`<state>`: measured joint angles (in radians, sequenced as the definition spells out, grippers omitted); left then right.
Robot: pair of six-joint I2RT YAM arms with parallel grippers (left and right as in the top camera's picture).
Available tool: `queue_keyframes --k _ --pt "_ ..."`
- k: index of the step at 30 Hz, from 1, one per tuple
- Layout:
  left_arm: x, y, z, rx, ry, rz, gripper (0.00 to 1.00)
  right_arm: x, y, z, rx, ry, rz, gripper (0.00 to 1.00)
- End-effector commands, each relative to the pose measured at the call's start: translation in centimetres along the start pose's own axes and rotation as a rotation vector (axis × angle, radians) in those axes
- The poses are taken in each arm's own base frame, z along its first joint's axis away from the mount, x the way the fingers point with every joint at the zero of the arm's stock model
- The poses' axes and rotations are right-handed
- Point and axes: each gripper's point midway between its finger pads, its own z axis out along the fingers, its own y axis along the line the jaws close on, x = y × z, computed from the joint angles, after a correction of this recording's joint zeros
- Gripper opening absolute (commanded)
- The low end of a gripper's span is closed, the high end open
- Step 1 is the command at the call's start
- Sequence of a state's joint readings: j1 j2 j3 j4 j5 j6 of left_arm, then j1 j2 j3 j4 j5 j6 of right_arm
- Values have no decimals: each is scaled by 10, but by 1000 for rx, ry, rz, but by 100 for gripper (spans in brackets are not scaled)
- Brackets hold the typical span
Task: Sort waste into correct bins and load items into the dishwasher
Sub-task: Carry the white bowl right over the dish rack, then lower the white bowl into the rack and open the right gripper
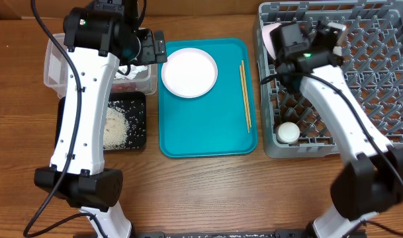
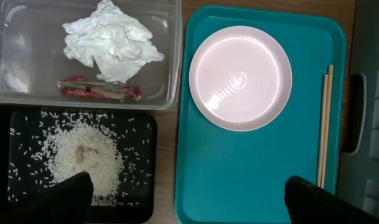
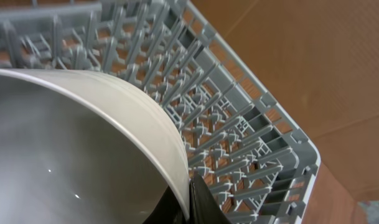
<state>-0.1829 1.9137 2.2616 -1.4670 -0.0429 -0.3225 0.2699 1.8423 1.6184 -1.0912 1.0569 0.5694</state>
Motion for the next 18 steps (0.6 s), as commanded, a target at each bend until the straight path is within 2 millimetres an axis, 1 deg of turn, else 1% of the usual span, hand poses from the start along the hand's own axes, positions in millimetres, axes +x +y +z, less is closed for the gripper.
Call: queue_keyframes --k 1,5,9,18 --pt "-5 2 -6 -9 -27 -9 100 -6 4 2 38 -35 -6 4" --pt "-5 2 -6 -9 -26 -9 100 -3 20 0 20 -47 -9 4" --pt "-5 2 -6 -9 -27 -9 100 -5 35 -1 1 -71 18 4" --pt "-5 2 -6 -9 -27 -9 100 -3 35 7 77 -102 -21 4"
